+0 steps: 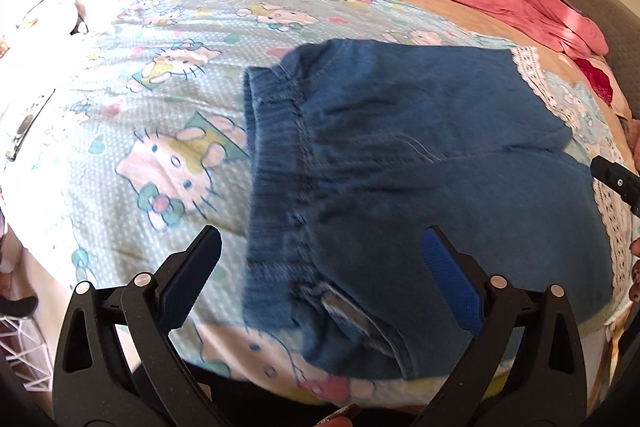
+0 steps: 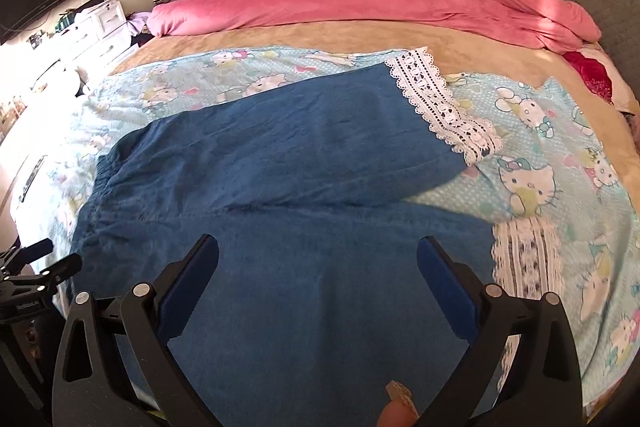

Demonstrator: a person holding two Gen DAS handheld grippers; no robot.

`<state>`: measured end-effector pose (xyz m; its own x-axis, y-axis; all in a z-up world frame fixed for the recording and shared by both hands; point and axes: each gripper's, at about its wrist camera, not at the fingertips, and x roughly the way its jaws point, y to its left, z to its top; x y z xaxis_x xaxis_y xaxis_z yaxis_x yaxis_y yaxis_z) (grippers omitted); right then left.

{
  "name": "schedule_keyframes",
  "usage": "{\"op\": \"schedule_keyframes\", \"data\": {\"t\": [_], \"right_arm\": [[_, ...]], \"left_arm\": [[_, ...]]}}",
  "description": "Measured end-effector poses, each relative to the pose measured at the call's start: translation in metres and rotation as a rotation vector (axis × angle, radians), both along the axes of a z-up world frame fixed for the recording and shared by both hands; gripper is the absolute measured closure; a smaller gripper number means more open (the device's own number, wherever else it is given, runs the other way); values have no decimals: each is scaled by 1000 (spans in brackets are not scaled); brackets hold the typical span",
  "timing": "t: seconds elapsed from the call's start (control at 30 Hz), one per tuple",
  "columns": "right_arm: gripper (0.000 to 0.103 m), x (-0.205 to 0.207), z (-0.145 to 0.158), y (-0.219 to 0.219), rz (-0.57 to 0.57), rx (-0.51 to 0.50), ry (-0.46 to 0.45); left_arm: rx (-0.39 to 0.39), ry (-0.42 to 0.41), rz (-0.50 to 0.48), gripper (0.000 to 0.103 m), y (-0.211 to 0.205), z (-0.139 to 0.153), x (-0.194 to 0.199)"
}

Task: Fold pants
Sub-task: 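Move the right tool to the white lace hem and close on it, then grasp the elastic waistband with the left tool while the right tool holds the lace hem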

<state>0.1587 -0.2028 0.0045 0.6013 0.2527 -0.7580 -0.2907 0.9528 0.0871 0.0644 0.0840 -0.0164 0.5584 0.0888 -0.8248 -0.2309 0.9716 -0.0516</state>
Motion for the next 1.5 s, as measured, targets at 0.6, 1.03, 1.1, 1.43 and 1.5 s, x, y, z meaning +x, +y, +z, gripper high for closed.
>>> {"op": "schedule_keyframes", "data": {"t": [0.6, 1.03, 1.1, 1.43, 1.5], "right_arm": [[4, 215, 4, -70, -87, -51, -15], [79, 317, -60, -59, -171, -202, 88], [70, 322, -70, -53, -195, -254, 76], [20, 244, 15, -29, -35, -172, -228], [13, 218, 27, -3, 152, -151, -238]], "left_arm": [[76, 15, 55, 9, 61, 6, 107], [127, 85, 73, 9, 78, -36, 138], [113, 79, 76, 9, 79, -41, 138], [26, -27, 19, 9, 86, -19, 121], [12, -43, 6, 9, 86, -14, 121]]}}
